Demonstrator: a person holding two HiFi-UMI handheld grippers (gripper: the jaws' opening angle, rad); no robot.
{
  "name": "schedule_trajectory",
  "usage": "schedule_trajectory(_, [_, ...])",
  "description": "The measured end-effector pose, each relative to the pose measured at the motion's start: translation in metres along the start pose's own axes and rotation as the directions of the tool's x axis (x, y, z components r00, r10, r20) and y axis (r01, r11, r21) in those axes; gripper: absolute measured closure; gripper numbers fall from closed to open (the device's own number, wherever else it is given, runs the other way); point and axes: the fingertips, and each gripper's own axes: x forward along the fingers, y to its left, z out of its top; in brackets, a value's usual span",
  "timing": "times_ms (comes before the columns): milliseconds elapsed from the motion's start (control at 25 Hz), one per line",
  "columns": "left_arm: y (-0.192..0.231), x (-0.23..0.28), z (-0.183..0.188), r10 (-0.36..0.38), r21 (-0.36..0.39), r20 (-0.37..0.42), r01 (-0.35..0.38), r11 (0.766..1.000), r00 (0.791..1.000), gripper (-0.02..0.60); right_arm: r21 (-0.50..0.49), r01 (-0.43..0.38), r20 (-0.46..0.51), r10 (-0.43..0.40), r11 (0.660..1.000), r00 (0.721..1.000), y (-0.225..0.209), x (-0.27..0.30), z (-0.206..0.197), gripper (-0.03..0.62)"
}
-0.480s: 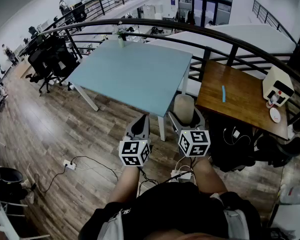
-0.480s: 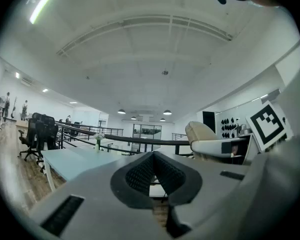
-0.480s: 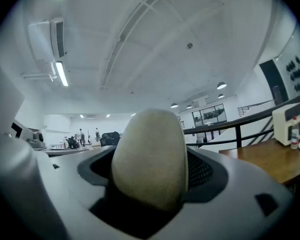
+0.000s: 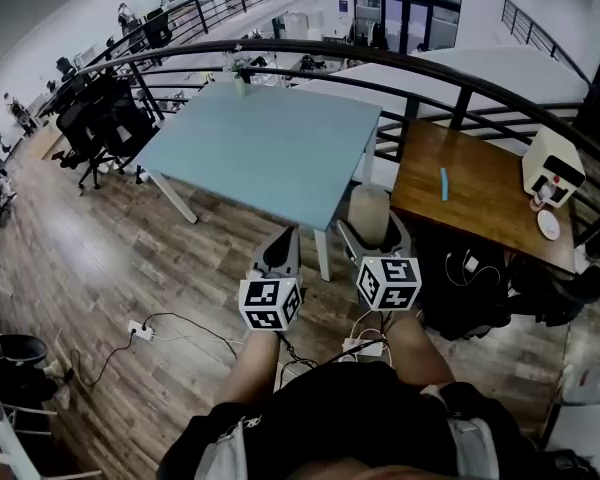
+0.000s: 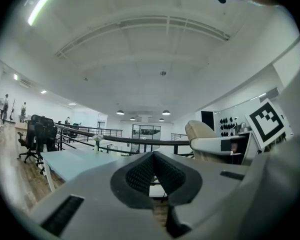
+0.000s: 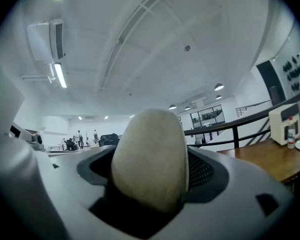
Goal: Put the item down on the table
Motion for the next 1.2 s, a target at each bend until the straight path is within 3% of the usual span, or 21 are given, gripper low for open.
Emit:
schedule_trajectory(840, [0.011, -0.040, -0.011, -0.032, 0.012, 0.005, 0.032, 0.999, 0.999, 0.571, 0.006, 0.015, 0.032, -0.015, 1.000, 0.999, 0.039, -0.026, -0.003, 0.180])
schedule_trajectory(1200, [0.016, -0.031, -0.005, -0.038, 0.023, 0.018, 0.037, 0.999, 0.999, 0.571, 0.028, 0.010, 0.043, -0.011, 1.000, 0.999, 0.036, -0.015, -0.001, 0.180])
